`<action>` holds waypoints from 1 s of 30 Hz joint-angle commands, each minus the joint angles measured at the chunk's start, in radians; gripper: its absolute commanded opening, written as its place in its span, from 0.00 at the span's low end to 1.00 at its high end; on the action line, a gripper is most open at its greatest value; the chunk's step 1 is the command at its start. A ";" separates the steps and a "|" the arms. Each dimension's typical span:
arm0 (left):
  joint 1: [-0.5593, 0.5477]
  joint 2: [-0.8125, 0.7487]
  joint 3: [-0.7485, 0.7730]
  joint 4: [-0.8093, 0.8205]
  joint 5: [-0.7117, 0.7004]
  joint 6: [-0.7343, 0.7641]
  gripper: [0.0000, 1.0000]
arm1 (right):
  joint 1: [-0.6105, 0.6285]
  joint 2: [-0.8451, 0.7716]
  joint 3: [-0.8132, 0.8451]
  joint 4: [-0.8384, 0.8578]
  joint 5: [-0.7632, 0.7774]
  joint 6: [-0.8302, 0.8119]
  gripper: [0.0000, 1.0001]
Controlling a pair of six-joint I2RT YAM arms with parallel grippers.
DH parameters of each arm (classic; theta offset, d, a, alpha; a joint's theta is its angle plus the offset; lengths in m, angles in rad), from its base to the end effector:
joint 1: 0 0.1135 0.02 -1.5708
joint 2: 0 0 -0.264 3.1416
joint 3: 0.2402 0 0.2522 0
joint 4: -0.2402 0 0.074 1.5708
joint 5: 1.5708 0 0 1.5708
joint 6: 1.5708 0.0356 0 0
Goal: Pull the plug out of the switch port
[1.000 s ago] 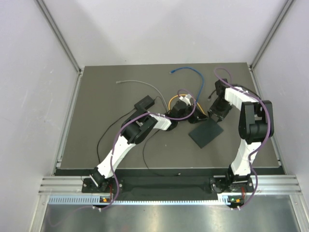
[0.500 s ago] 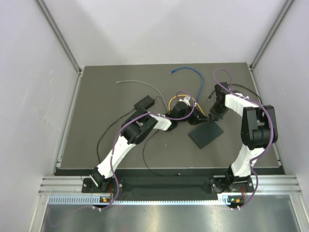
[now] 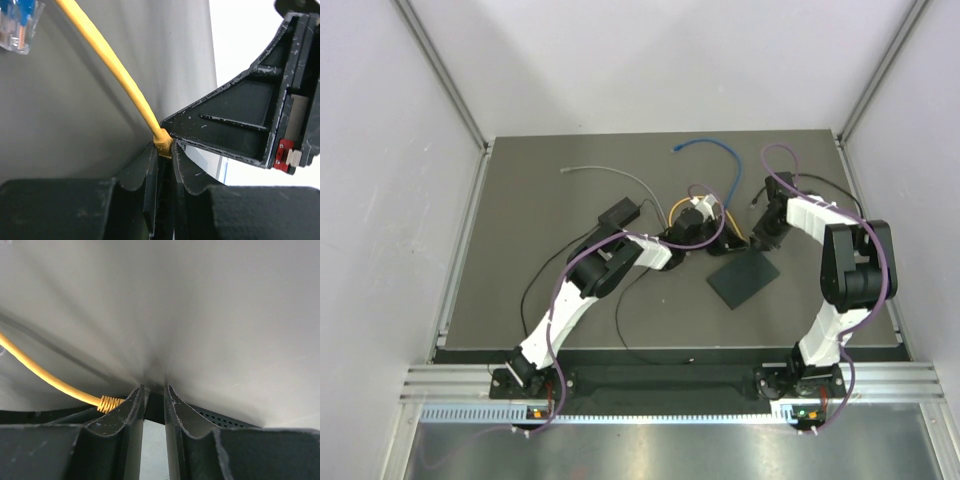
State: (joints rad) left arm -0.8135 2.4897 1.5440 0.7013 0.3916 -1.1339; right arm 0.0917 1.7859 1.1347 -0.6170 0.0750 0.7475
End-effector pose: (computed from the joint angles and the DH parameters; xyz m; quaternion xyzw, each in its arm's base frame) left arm 0.3512 -0.3913 0.0843 -0.0051 0.7822 -0.5856 0.2127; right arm 0.3390 0.0285 0.1661 0.3235 0.9334 0.0275 0.1527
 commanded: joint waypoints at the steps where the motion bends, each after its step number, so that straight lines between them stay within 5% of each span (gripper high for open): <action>1: 0.108 -0.015 -0.039 0.161 -0.092 0.074 0.00 | -0.015 -0.002 -0.006 -0.150 0.062 -0.060 0.21; 6: 0.111 -0.026 -0.041 0.126 -0.112 0.088 0.00 | -0.023 -0.002 -0.004 -0.147 0.033 -0.062 0.21; 10: 0.123 -0.029 -0.056 0.066 -0.166 -0.161 0.00 | -0.024 0.000 0.000 -0.153 0.000 -0.054 0.21; 14: 0.122 -0.083 -0.041 -0.138 -0.249 -0.217 0.00 | -0.024 -0.011 0.010 -0.158 -0.003 -0.054 0.21; 19: 0.123 -0.049 -0.015 -0.093 -0.226 -0.241 0.00 | -0.024 -0.011 0.007 -0.161 -0.006 -0.063 0.21; 23: 0.122 -0.034 0.074 -0.149 -0.143 -0.074 0.00 | -0.030 -0.016 0.026 -0.168 -0.003 -0.080 0.22; 30: 0.131 -0.011 0.423 -0.601 -0.036 0.267 0.00 | -0.052 -0.037 0.095 -0.223 0.022 -0.180 0.40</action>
State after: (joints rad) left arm -0.6853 2.4710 1.7935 0.3031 0.2840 -1.0676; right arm 0.0624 1.7863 1.1622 -0.7765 0.0544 0.6361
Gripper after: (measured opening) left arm 0.168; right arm 0.373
